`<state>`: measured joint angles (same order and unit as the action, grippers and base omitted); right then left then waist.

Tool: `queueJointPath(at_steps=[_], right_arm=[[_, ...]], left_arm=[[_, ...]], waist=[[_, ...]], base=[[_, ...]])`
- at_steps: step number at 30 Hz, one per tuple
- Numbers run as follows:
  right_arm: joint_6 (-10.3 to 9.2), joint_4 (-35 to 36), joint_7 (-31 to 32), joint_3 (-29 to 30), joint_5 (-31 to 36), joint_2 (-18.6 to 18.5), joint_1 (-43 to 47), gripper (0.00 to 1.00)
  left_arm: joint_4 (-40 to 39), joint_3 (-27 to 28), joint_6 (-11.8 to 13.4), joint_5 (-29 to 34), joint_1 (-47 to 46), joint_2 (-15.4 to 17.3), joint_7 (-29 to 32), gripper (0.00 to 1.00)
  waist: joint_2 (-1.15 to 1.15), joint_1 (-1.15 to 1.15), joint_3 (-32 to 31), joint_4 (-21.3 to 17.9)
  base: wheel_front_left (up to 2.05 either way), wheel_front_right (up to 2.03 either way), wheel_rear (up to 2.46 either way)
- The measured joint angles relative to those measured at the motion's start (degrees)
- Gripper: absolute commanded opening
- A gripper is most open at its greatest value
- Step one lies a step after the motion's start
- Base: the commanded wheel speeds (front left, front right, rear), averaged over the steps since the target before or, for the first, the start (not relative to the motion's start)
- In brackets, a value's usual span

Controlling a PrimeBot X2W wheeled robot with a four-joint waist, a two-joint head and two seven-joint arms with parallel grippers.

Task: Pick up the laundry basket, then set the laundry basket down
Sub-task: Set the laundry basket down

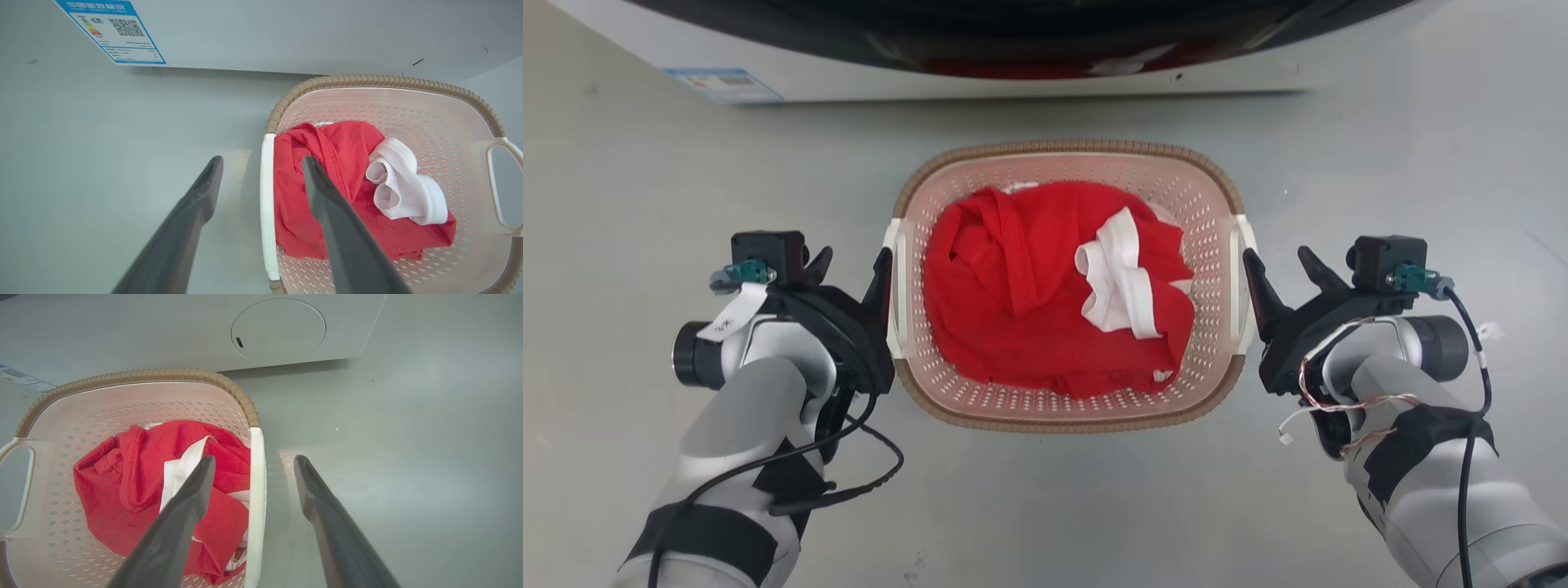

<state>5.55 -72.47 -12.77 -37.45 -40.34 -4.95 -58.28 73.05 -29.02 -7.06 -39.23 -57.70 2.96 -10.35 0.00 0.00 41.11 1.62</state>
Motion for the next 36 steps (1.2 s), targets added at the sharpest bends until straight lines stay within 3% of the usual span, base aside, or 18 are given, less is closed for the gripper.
queueJointPath(at_steps=[19,36], right_arm=[[-0.64,-0.2,-1.49,1.51,-0.59,0.13,8.54,1.0],[-4.44,6.37,-1.51,3.32,0.64,-0.11,21.62,1.0]], left_arm=[[0.38,-0.76,0.0,0.6,8.36,1.08,-3.39,1.0],[-5.59,-0.8,2.21,2.18,20.98,1.41,-3.93,1.0]], waist=[[0.0,-0.01,-15.62,-0.19],[-0.01,-0.02,-30.11,0.03]], base=[[0.0,0.0,0.0],[0.0,0.0,0.0]])
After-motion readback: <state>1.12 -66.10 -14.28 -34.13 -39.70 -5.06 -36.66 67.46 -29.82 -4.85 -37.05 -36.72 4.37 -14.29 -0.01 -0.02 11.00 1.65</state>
